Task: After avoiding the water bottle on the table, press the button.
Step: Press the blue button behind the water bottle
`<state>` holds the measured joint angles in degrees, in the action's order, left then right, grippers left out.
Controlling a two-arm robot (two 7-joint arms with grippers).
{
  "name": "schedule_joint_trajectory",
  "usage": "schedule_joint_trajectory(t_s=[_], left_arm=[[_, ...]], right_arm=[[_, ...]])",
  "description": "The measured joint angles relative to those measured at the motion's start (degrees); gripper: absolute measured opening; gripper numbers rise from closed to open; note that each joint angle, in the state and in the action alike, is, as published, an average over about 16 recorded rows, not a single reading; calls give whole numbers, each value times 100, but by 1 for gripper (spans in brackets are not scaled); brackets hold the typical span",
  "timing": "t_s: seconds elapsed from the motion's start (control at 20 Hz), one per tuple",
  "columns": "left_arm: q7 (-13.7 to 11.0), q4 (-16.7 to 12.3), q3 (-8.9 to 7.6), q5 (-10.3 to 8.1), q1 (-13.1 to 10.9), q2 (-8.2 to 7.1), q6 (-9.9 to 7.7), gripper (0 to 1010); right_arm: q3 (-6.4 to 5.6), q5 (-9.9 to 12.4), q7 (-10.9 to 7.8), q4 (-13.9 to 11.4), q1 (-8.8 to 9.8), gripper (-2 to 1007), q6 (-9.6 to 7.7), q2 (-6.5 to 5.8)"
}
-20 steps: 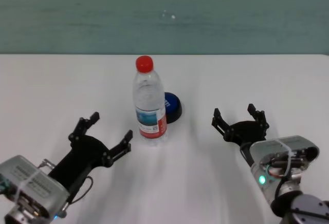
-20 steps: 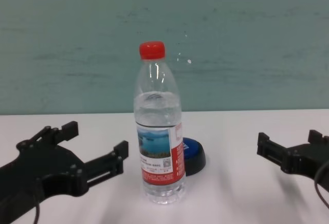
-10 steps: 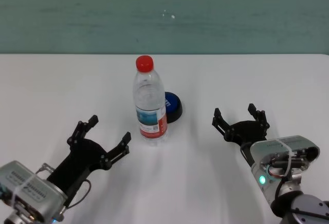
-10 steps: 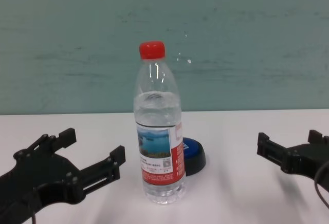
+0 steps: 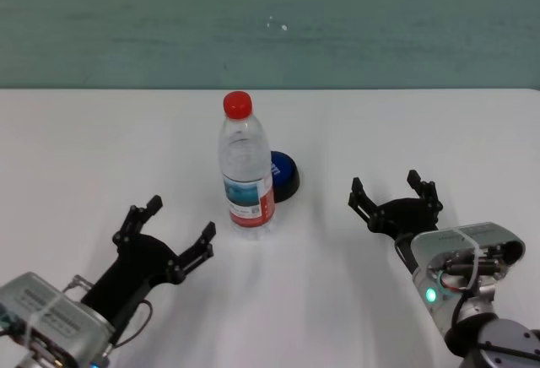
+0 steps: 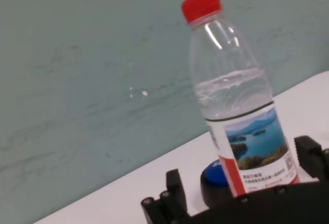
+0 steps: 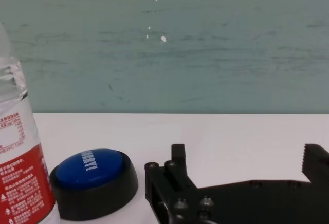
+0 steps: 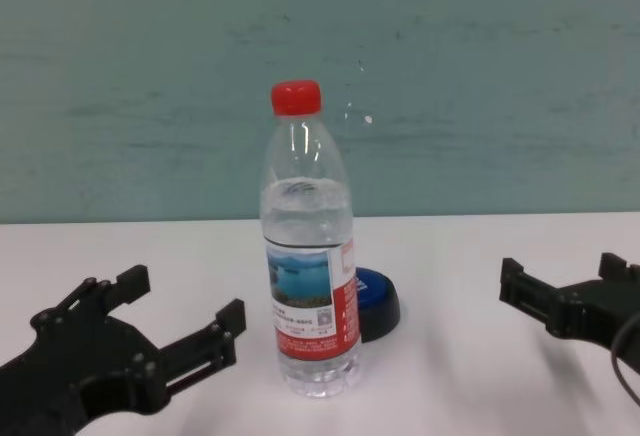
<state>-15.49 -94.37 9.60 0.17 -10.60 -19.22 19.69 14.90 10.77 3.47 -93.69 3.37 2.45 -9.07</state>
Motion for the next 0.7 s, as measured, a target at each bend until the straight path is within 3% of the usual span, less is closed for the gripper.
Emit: schedule_joint_trajectory(t_s=[0.7], left_arm=[[269, 182, -156, 152, -16, 259, -77, 1000]], right_arm=[[0, 0, 0, 0, 0, 1004, 0, 0]])
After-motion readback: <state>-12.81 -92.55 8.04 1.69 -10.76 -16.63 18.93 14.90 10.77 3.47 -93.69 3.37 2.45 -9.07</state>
